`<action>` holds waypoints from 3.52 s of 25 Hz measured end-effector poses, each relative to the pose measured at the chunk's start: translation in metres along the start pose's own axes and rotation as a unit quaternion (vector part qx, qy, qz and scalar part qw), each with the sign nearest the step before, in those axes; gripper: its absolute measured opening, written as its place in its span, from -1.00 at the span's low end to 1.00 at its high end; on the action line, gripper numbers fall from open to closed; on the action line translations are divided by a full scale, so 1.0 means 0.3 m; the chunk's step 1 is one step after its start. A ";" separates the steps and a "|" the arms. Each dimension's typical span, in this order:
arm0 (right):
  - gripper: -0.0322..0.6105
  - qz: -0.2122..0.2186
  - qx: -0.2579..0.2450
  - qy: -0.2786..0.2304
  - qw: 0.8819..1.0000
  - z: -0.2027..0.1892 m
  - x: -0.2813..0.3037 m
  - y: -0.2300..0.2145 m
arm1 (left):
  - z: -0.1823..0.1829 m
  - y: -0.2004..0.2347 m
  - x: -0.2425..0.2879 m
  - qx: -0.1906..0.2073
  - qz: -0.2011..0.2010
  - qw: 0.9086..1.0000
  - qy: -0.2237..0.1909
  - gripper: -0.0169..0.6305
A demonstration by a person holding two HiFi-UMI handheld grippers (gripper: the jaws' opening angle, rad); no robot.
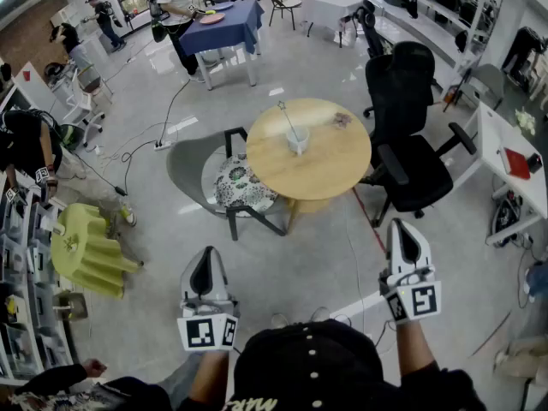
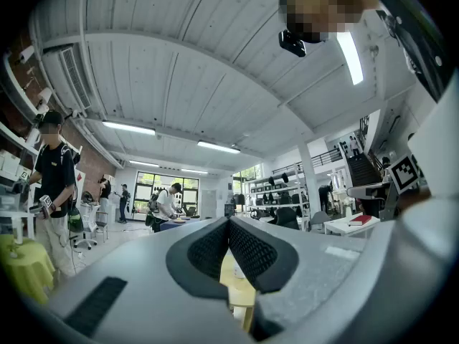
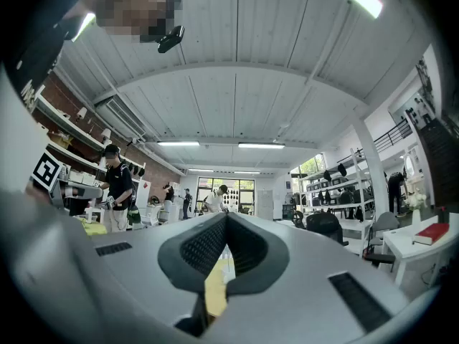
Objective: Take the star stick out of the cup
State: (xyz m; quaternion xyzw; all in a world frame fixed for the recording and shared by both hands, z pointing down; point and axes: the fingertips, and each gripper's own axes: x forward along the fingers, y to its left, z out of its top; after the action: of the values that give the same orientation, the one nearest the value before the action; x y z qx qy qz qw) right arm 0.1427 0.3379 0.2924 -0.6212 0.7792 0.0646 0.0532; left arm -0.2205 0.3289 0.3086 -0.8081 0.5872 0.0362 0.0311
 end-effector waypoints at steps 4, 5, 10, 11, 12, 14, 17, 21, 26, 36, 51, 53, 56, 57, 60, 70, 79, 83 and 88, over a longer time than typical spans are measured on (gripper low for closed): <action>-0.90 -0.003 0.001 0.014 1.000 -0.035 -0.021 -0.013 | -0.008 -0.014 -0.005 0.002 -0.001 1.000 0.002 -0.94; -0.90 -0.003 0.001 0.017 1.000 -0.038 -0.024 -0.012 | -0.009 -0.017 -0.008 0.002 -0.002 1.000 0.002 -0.94; -0.90 -0.001 -0.003 0.017 1.000 -0.025 -0.022 -0.005 | -0.009 -0.025 -0.013 0.002 -0.001 1.000 0.005 -0.94; -0.90 0.000 0.002 0.013 1.000 -0.023 -0.024 -0.005 | -0.011 -0.028 -0.013 0.002 -0.001 1.000 0.005 -0.94; -0.90 0.002 0.008 0.010 1.000 -0.027 -0.028 -0.007 | -0.013 -0.032 -0.015 0.002 -0.001 1.000 0.006 -0.94; -0.90 0.008 0.017 0.006 1.000 -0.044 -0.043 -0.015 | -0.020 -0.042 -0.018 0.002 -0.001 1.000 0.008 -0.94; -0.90 0.012 0.022 0.010 1.000 -0.057 -0.054 -0.028 | -0.027 -0.060 -0.019 0.004 -0.001 1.000 0.010 -0.94; -0.85 0.014 0.016 0.012 1.000 -0.069 -0.063 -0.057 | -0.032 -0.090 -0.013 0.007 0.001 1.000 0.013 -0.94; 0.03 0.025 0.034 0.009 0.999 -0.089 -0.065 -0.138 | -0.047 -0.143 -0.002 0.010 0.013 1.000 0.020 -0.94; 0.05 0.051 0.035 0.008 0.998 -0.146 -0.017 -0.267 | -0.117 -0.276 0.032 0.005 0.036 0.999 0.030 -0.94; 0.06 0.041 0.013 0.035 0.998 -0.313 0.451 -0.359 | -0.251 -0.084 0.545 -0.008 0.023 0.999 0.029 -0.93; 0.07 0.039 0.005 0.038 0.999 -0.323 0.571 -0.367 | -0.254 -0.028 0.665 -0.012 0.018 0.999 0.024 -0.94; 0.08 0.030 0.001 0.038 0.999 -0.323 0.764 -0.369 | -0.250 0.075 0.848 -0.015 0.009 1.000 0.021 -0.94; 0.08 0.027 0.001 0.035 0.999 -0.319 0.831 -0.362 | -0.242 0.115 0.907 -0.015 0.005 1.000 0.018 -0.94; 0.07 0.024 0.002 0.029 0.999 -0.303 1.040 -0.323 | -0.210 0.242 1.077 -0.011 -0.005 1.000 0.006 -0.94; 0.09 0.022 0.006 0.051 0.998 -0.391 1.482 -0.300 | -0.272 0.463 1.473 -0.015 -0.035 0.999 0.029 -0.94; 0.09 0.058 0.027 0.096 0.993 -0.552 1.674 -0.363 | -0.332 0.469 1.618 -0.011 -0.015 0.998 0.052 -0.94; 0.10 0.088 0.033 0.111 0.989 -0.620 1.765 -0.367 | -0.335 0.454 1.668 -0.019 0.000 0.998 0.053 -0.94; 0.10 0.147 0.042 0.162 0.975 -0.780 1.871 -0.326 | -0.384 0.434 1.689 -0.015 0.006 0.998 0.063 -0.94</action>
State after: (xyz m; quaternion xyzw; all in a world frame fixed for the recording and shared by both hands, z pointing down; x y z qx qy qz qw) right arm 0.1127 -0.2621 0.4283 -0.4993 0.8623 -0.0622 -0.0579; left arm -0.1859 -0.2018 0.3742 -0.8058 0.5918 -0.0056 -0.0187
